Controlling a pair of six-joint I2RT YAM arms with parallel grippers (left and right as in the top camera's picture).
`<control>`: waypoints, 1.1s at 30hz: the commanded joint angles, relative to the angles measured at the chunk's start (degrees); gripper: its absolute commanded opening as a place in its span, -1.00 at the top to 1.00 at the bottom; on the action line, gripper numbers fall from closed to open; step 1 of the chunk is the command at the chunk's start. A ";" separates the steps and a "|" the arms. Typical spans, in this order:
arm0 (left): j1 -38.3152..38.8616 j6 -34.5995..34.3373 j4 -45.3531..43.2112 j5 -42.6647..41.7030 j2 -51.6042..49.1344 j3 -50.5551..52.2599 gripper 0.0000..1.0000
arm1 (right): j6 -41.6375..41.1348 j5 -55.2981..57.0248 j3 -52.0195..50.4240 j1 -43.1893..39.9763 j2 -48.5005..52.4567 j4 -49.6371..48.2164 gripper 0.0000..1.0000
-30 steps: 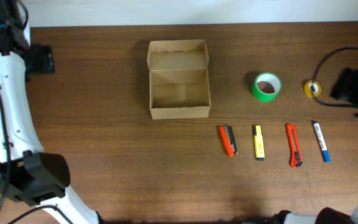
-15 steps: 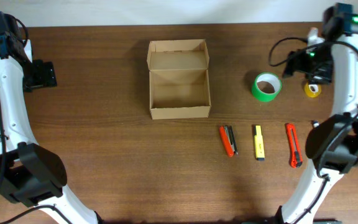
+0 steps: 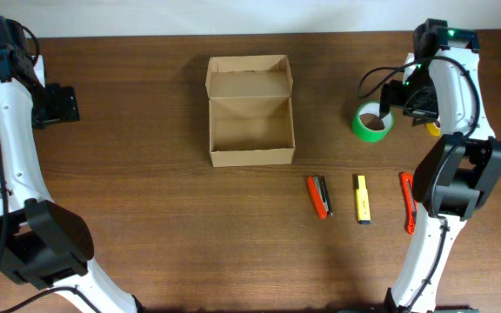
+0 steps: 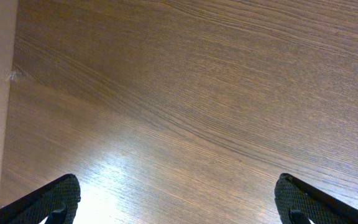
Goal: Pack container
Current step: 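Grasp the green tape roll with the right gripper and lift it, then lower the green tape into the box and open the right gripper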
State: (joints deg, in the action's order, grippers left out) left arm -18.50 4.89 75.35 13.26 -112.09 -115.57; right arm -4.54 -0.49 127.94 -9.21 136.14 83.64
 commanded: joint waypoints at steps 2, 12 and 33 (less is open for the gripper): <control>-0.20 -0.59 -0.11 -0.61 -0.50 0.52 -0.99 | -0.37 -0.59 0.85 0.22 3.61 -0.11 -0.39; -0.20 -0.59 -0.11 -0.61 -0.50 0.52 -1.00 | -0.39 -1.01 0.85 0.20 8.44 -2.86 0.24; -0.20 -0.59 -0.17 -0.63 -0.50 0.52 -1.00 | 4.00 -7.06 38.45 4.55 -2.38 12.57 0.92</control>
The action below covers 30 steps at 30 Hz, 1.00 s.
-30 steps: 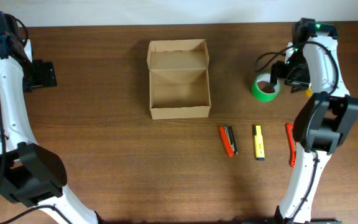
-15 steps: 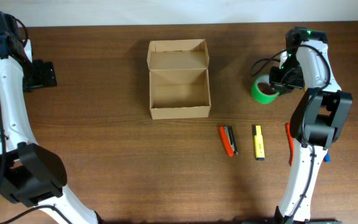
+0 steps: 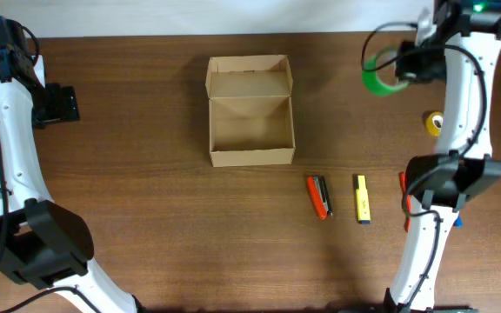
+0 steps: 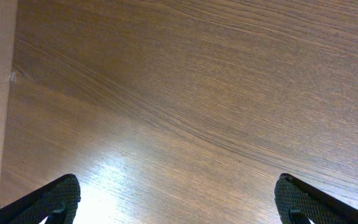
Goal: Pack container
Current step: 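Lower the green tape into the box and open the right gripper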
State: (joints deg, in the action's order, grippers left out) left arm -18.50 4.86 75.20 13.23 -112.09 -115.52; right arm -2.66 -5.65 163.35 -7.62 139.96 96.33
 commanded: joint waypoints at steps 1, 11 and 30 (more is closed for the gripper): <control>-0.20 -0.57 -0.09 -0.63 -0.50 0.48 -1.00 | 3.23 -1.90 3.04 4.52 -8.52 -0.87 0.93; -0.15 -0.57 -0.17 -0.59 -0.50 0.48 -1.00 | 13.94 1.95 2.38 28.00 -11.19 -5.16 0.92; -0.15 -0.57 -0.17 -0.59 -0.50 0.48 -1.00 | 14.49 3.52 -23.06 29.70 -1.25 -19.67 0.93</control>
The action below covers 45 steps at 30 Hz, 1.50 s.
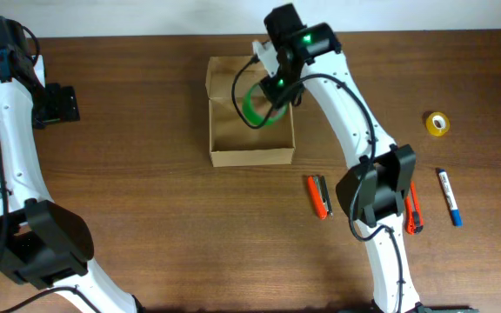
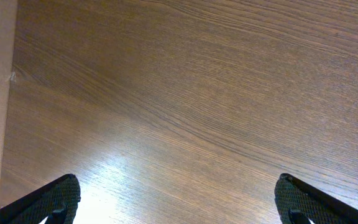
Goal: Pack container
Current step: 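Lower the green tape into the box and open the right gripper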
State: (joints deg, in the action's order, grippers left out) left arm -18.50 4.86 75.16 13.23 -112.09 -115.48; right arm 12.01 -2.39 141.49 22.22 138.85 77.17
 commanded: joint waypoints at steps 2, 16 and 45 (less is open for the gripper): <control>-0.15 -0.57 -0.13 -0.59 -0.50 0.44 -1.00 | 0.07 0.26 -1.95 -0.11 -0.13 -0.48 0.93; -0.15 -0.57 -0.13 -0.59 -0.50 0.44 -1.00 | 2.19 6.62 -7.54 2.60 -0.13 0.66 0.93; -0.15 -0.57 -0.15 -0.59 -0.50 0.44 -1.00 | 2.45 12.13 -15.61 5.05 -0.07 -8.39 0.32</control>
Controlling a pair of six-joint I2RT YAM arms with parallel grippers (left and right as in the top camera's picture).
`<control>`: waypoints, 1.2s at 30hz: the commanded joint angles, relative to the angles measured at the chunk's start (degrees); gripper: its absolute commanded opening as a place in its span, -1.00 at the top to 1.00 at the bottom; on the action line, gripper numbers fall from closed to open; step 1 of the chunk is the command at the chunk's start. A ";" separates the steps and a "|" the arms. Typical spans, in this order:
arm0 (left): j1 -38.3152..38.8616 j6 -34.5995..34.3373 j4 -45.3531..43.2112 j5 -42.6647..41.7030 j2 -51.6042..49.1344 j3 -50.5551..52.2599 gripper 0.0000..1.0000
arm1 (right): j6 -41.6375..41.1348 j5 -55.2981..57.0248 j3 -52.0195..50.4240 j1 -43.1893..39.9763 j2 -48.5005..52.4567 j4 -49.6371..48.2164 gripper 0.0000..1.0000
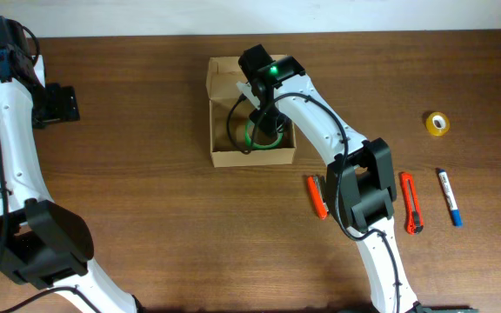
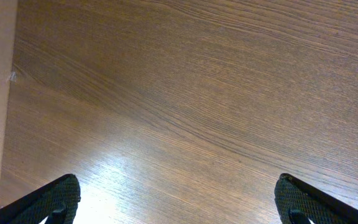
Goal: Pack container
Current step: 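Lower the green tape into the box and open the right gripper, then move the right gripper to the yellow tape roll and grasp it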
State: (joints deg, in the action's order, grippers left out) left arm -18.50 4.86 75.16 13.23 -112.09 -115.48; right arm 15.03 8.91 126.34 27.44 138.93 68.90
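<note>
An open cardboard box (image 1: pixel 224 157) stands at the table's back centre. My right gripper (image 1: pixel 266 123) reaches down into it and is shut on the green tape roll (image 1: pixel 252 135), which sits low inside the box, tilted. At the far left my left gripper (image 1: pixel 59 103) hovers over bare wood. In the left wrist view the left gripper (image 2: pixel 179 199) is open, its fingertips (image 2: pixel 59 194) wide apart with nothing between them.
Loose on the table to the right are an orange stapler (image 1: pixel 317 198) partly behind the right arm, an orange cutter (image 1: pixel 411 202), a blue marker (image 1: pixel 448 196) and a yellow tape roll (image 1: pixel 438 123). The right arm's links cross the area between box and base.
My right gripper has gone from above the box's back half to down inside the box, taking the green tape roll with it. The left arm has not moved.
My right gripper was at the green tape roll on the table at the right. Then it held the roll up near the back right edge, then over the box, and now low inside it. My left gripper stayed open at the far left throughout.
</note>
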 commanded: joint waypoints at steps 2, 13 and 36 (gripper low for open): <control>-0.15 -0.57 -0.13 -0.59 -0.50 0.44 -0.99 | -1.81 0.85 -0.46 -0.17 -0.22 -0.17 -0.23; -0.15 -0.57 -0.13 -0.59 -0.50 0.44 -1.00 | -7.78 10.23 0.00 1.42 -18.67 1.60 -0.43; -0.15 -0.57 -0.13 -0.59 -0.50 0.44 -0.99 | -21.09 0.39 -0.17 -48.59 -8.46 4.96 -0.46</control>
State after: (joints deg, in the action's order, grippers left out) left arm -18.50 4.86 75.13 13.23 -112.09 -115.48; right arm -5.78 9.78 126.19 -19.77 129.40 74.46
